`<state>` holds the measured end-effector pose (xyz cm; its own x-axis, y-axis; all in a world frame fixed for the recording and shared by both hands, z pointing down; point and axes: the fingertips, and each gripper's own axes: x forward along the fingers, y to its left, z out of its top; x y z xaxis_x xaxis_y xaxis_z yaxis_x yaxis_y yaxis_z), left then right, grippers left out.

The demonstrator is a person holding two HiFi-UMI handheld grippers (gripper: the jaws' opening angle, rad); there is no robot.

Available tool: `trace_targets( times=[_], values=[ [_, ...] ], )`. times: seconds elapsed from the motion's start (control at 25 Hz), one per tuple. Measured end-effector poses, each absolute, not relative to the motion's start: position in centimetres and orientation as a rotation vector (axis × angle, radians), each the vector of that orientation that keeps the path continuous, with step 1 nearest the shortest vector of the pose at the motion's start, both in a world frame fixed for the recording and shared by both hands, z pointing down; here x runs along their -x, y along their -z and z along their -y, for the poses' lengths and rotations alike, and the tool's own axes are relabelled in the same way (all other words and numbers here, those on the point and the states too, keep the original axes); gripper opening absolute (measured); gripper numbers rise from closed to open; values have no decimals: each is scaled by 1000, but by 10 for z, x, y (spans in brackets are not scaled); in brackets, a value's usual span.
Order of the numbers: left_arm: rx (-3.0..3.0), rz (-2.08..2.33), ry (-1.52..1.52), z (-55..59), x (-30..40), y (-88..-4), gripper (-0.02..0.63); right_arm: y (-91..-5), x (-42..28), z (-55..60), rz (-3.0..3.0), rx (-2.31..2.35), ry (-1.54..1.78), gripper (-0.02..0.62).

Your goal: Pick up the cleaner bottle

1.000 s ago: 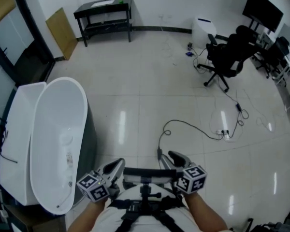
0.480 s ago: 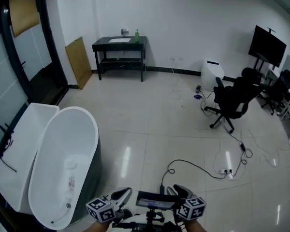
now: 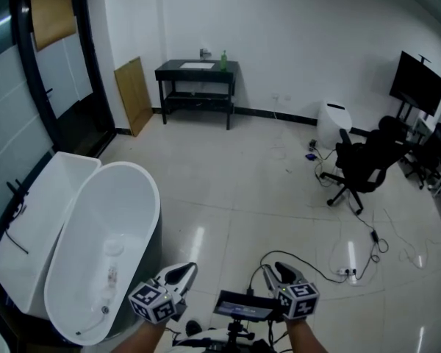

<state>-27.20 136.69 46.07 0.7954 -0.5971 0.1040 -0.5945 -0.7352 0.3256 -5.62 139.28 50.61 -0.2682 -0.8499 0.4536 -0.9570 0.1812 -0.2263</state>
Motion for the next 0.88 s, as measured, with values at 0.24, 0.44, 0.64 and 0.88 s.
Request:
trace_targets(
  times=[0.24, 0.44, 0.64, 0.88],
  values=[
    [-2653, 984, 21, -1338, 291, -445, 9, -490, 64, -1374, 2247, -1740, -599, 156],
    [-2671, 1004, 5, -1332, 301, -436, 9, -473, 75, -1370, 2245, -1747, -551, 167],
    [-2721, 990, -17, -1333, 307, -421, 9, -453, 86, -1370, 2291, -1763, -477, 176],
    [-2746, 984, 14, -1333, 330, -404, 9, -433, 104, -1373, 2314, -1776, -402, 195]
  ],
)
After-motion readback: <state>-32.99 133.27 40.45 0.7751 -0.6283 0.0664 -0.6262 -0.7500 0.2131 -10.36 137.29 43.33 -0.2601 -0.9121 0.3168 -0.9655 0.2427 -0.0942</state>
